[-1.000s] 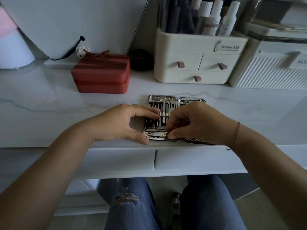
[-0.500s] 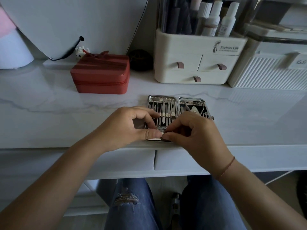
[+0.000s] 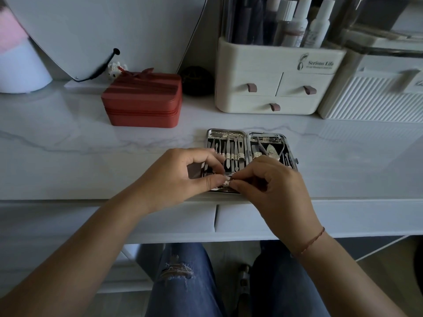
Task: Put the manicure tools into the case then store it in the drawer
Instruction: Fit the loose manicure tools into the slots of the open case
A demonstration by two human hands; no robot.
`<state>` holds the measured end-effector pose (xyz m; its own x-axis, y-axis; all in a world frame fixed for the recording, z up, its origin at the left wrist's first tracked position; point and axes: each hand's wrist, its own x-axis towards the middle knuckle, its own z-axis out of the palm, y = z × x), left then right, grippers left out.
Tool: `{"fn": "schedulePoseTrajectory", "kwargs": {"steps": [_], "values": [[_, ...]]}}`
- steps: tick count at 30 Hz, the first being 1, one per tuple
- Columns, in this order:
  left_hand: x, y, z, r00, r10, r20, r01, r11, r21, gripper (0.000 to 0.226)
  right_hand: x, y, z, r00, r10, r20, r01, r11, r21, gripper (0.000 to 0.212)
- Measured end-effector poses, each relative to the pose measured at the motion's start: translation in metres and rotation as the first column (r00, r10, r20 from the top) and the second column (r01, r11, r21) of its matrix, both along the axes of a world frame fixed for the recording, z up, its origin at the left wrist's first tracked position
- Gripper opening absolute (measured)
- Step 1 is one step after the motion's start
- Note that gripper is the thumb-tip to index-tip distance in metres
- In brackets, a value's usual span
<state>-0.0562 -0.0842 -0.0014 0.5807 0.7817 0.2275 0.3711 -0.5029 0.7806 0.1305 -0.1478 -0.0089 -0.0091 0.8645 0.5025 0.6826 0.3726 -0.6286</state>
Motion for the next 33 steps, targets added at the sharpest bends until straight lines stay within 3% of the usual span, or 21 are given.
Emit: {"fn": "schedulePoseTrajectory", "kwargs": {"steps": [7,15,19,23,28,33], "values": [[-0.001,-0.003,-0.001,1.0,0.021,-0.004,-0.021,1.0,-0.008,0.012,0.0,-0.001,-0.004,0.999,-0.016,0.047,0.014,0.999,0.033,0.005],[-0.002,-0.001,-0.005,0.999,0.034,0.013,-0.034,0.999,0.022,0.011,-0.002,-0.017,-0.014,0.996,-0.028,0.084,0.017,0.992,0.125,0.019],[-0.004,0.0,-0.01,0.996,0.08,-0.039,-0.073,0.987,0.143,0.038,0.021,-0.025,-0.014,0.987,-0.134,0.084,0.122,0.983,0.134,0.031],[-0.005,-0.002,-0.01,0.971,0.085,-0.225,-0.045,0.983,0.18,0.074,0.054,-0.025,-0.017,0.961,-0.179,0.211,0.187,0.982,-0.016,0.052],[-0.003,-0.004,-0.008,0.964,0.093,-0.247,-0.046,0.981,0.19,0.081,0.066,-0.023,-0.014,0.961,-0.097,0.259,0.117,0.991,-0.063,0.057],[-0.002,0.0,-0.005,0.952,0.077,-0.295,-0.026,0.985,0.172,0.091,0.071,-0.011,-0.004,0.984,-0.117,0.134,0.12,0.993,-0.018,0.043]]}}
